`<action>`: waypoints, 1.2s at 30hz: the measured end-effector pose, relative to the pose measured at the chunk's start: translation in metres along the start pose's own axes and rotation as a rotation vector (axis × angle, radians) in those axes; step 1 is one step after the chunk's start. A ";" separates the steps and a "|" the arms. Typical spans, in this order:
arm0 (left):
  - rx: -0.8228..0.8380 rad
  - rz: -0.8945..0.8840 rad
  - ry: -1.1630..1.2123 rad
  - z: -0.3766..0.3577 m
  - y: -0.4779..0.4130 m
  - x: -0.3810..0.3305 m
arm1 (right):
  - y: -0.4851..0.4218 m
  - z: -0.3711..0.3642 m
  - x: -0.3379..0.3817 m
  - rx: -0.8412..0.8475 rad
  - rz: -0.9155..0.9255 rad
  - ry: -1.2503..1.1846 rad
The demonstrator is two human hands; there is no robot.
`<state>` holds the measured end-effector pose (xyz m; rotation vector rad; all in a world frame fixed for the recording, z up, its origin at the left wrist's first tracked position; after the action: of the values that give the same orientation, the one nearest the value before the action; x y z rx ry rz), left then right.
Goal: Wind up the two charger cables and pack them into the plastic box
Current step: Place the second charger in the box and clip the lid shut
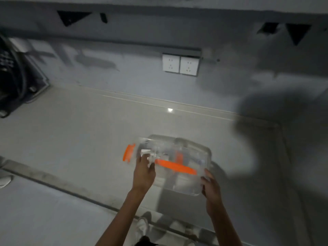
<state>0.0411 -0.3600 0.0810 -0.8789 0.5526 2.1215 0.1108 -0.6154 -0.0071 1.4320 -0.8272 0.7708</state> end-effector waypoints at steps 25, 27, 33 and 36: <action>0.267 -0.005 -0.337 0.044 -0.119 0.079 | -0.029 -0.145 0.044 -0.118 0.331 0.740; 0.302 0.104 -0.269 0.043 -0.114 0.084 | -0.029 -0.139 0.031 -0.135 0.273 0.781; 0.232 0.039 -0.288 0.028 -0.107 0.110 | -0.006 -0.132 0.014 -0.172 0.371 0.768; 0.264 0.052 -0.248 0.031 -0.105 0.105 | -0.006 -0.130 0.012 -0.139 0.385 0.789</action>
<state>0.0604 -0.2250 0.0143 -0.4513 0.7100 2.1038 0.1251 -0.4863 0.0034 0.7331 -0.5151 1.4167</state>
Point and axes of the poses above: each hand's wrist, its own y-axis away from the middle knuckle, its own z-axis out of the back of the hand, x = y × z, the point moved 6 cm from there along -y, towards the middle knuckle, and after that the axes turned 1 degree about y, right-handed, at the moved point
